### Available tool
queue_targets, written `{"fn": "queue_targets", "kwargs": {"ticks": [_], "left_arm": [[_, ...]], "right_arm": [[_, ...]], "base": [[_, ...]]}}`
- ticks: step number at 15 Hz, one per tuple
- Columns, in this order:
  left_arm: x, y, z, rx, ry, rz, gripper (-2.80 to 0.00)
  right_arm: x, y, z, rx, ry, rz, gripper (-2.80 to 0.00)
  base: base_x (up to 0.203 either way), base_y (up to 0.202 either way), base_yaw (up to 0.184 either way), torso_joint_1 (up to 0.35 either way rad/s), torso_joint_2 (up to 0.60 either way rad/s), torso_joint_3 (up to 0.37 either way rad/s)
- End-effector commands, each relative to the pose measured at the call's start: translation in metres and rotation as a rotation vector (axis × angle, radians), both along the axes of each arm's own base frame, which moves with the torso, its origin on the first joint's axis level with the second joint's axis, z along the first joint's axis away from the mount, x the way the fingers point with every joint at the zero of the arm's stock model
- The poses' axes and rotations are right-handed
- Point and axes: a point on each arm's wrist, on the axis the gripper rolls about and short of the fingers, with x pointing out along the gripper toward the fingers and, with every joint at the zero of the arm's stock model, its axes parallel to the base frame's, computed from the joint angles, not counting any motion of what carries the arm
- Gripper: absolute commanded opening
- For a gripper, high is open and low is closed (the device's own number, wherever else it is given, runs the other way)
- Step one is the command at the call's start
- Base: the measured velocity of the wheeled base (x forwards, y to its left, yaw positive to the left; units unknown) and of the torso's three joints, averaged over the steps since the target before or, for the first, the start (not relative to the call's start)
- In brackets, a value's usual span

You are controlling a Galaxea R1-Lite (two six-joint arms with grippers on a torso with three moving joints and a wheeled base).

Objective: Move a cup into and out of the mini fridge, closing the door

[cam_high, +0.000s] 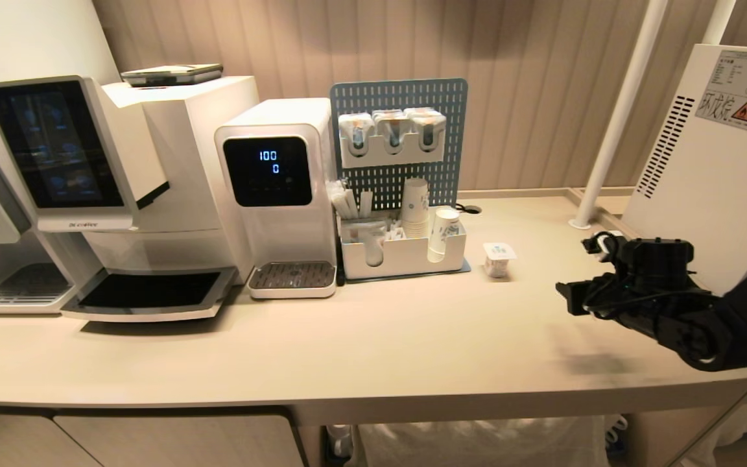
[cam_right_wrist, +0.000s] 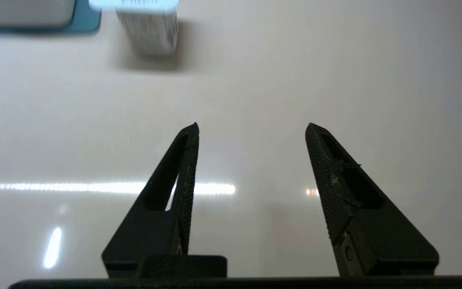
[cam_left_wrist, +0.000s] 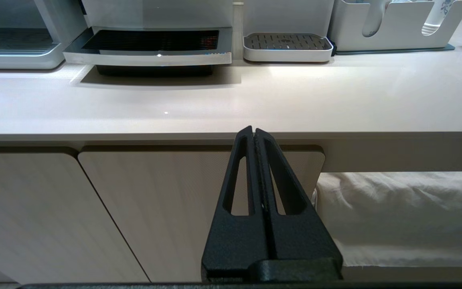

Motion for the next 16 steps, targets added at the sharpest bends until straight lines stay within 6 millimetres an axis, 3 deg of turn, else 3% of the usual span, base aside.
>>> {"fn": "queue_targets", "kwargs": {"ticks": [1, 3, 6, 9, 16], "left_arm": [[0.0, 0.0, 0.0, 0.0, 0.003, 0.001, -2.8], [0.0, 0.0, 0.0, 0.0, 0.003, 0.001, -2.8], [0.0, 0.0, 0.0, 0.0, 0.003, 0.001, -2.8], [0.0, 0.0, 0.0, -0.002, 0.003, 0.001, -2.8], [0.0, 0.0, 0.0, -0.007, 0.003, 0.001, -2.8]], "right_arm": [[0.042, 0.01, -0.033, -0.019, -0.027, 0.009, 0.0], [0.057, 0.023, -0.031, -0.028, -0.024, 0.031, 0.0], [0.059, 0.037, -0.036, -0.033, 0.009, 0.063, 0.0], [0.065, 0.042, -0.038, -0.035, 0.006, 0.069, 0.0], [0.109, 0.053, -0.049, -0.028, 0.019, 0.074, 0.0]], "base": [[0.0, 0.0, 0.0, 0.0, 0.0, 0.0], [0.0, 0.0, 0.0, 0.0, 0.0, 0.0], [0.0, 0.0, 0.0, 0.0, 0.0, 0.0], [0.0, 0.0, 0.0, 0.0, 0.0, 0.0], [0.0, 0.0, 0.0, 0.0, 0.0, 0.0]]}}
